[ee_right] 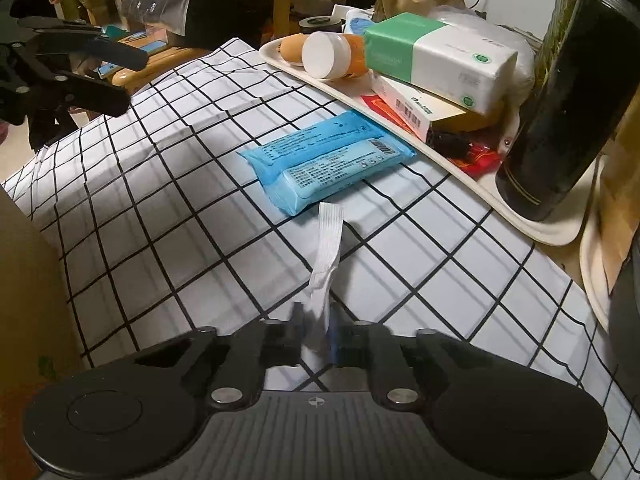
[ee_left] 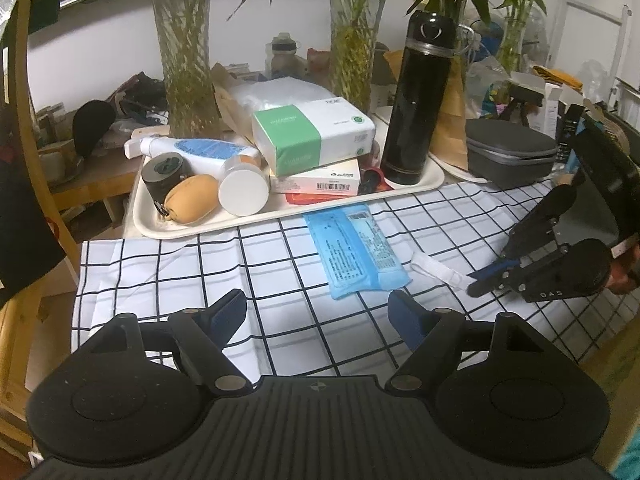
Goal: Organize soft objects
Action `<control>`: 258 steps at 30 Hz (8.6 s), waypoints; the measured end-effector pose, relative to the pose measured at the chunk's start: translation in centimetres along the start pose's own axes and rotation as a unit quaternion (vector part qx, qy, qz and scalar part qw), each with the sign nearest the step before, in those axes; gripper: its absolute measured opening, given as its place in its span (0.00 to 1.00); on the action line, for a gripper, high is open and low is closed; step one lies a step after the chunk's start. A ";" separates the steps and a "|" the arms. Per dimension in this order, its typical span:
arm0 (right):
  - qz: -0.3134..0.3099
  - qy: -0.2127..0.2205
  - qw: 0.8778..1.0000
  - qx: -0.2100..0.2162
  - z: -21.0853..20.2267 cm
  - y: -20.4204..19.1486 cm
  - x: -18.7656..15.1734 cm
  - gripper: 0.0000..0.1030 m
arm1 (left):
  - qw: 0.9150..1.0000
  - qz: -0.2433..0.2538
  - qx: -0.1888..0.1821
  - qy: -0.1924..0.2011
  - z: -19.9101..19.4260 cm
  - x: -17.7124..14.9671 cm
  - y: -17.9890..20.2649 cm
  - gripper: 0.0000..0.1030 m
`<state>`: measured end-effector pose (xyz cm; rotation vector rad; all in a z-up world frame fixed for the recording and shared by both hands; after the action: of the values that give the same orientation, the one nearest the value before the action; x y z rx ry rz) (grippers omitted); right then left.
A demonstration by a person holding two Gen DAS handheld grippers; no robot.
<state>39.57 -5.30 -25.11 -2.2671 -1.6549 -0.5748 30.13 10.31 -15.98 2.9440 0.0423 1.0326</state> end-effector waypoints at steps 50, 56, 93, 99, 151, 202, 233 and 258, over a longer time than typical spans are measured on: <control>0.125 0.064 0.981 -0.138 -12.8 2.9 -3.9 0.04 | 0.999 0.027 0.012 -0.020 13.9 4.0 4.0 0.94; 0.114 0.054 0.982 -0.140 -12.4 2.6 -4.0 0.04 | 1.000 -0.005 0.023 -0.017 13.9 4.5 2.3 0.92; 0.187 0.092 0.970 -0.124 -16.3 1.5 -4.4 0.04 | 0.998 0.026 -0.034 0.045 0.1 4.7 1.3 0.60; 0.195 0.112 0.967 -0.122 -18.1 0.2 -4.3 0.04 | 0.996 0.027 -0.027 0.076 -3.4 3.8 2.0 0.60; 0.225 0.165 0.955 -0.099 -24.6 -14.5 -10.5 0.04 | 0.987 -0.021 -0.095 0.127 -18.8 -9.7 11.1 0.82; 0.289 0.099 0.938 -0.162 -24.2 -21.0 -13.4 1.00 | 0.999 -0.044 0.022 0.007 -21.5 -13.5 11.7 1.00; 0.290 0.056 0.934 -0.202 -24.2 -21.5 -14.4 1.00 | 0.998 -0.028 0.045 -0.027 -21.0 -13.7 11.3 1.00; 0.301 0.062 0.933 -0.188 -24.3 -21.4 -14.4 1.00 | 0.996 -0.043 0.066 -0.037 -21.3 -13.0 11.1 1.00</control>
<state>11.66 -21.61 -10.66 -2.7475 -0.7549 -0.9002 6.89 -0.92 -7.09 3.0643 0.2434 0.9457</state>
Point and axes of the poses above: each gripper's, at about its wrist camera, not at the fingertips, and z roughly the way its jaws point, y to its right, x to its top, the point moved 8 cm from there along z, roughly the way its jaws point, and after that the axes turned 8 degrees about -y, right-handed, at the moved point
